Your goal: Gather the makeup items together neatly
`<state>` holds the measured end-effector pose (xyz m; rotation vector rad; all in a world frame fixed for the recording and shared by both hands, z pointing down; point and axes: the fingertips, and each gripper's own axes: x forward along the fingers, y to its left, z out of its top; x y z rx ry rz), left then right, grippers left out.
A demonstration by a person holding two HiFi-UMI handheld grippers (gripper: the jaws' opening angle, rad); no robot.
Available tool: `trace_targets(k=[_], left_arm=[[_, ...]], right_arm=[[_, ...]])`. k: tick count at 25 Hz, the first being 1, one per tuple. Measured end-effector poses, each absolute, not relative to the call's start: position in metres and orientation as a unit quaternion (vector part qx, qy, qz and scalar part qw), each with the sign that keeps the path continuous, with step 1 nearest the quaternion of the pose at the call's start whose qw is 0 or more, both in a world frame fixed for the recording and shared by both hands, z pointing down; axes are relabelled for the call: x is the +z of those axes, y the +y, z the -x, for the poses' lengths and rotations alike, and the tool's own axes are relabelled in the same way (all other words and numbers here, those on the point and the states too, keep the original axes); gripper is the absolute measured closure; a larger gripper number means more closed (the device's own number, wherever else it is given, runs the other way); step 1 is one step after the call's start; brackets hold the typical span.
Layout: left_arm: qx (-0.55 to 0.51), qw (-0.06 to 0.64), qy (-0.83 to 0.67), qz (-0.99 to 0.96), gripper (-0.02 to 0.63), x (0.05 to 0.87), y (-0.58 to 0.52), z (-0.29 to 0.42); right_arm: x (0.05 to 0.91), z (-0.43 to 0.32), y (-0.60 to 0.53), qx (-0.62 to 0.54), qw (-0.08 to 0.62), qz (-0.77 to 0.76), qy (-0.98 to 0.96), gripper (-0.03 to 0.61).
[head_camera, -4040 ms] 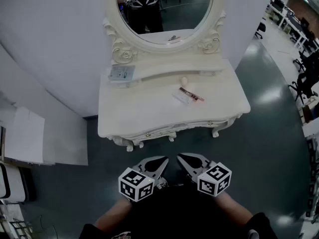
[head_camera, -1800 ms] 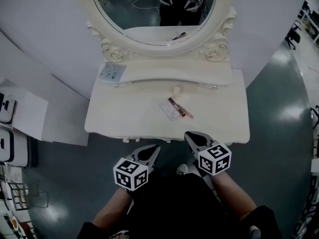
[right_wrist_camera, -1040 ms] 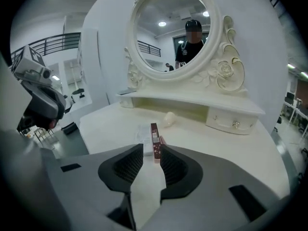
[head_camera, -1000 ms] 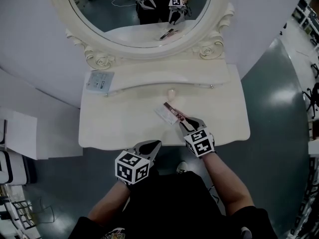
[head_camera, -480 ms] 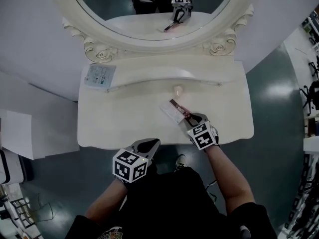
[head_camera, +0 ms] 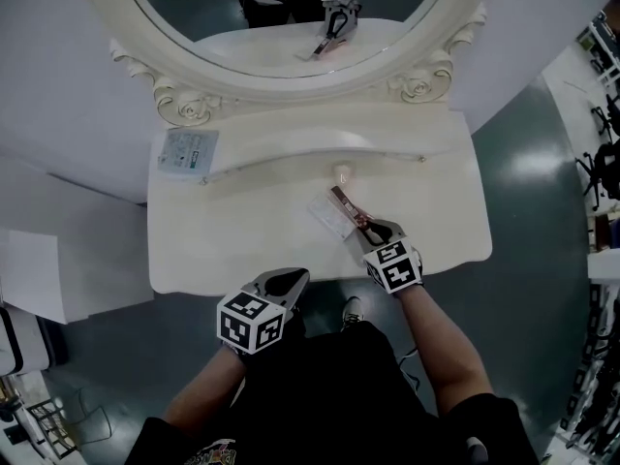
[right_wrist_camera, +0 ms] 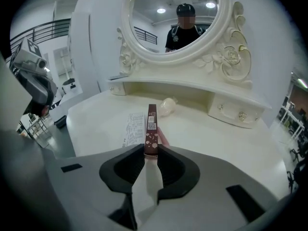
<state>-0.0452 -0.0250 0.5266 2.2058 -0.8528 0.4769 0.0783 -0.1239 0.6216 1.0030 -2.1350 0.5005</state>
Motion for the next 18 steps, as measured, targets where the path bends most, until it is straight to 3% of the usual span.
trace_targets(k=[9, 18], left_arm=[[0.193, 0.336, -0.287, -0.876, 0.604, 0.517, -0.024, 0.012], [0.197, 0.323, -0.273, -0.885, 0.604, 0.51, -0.02, -0.007]], right_arm=[[0.588, -0.138, -0.112, 0.214, 0.287, -0.495, -0.791, 0.482], [0.601, -0.224, -0.103, 0.247, 0.286, -0.576, -0.724, 0.482]])
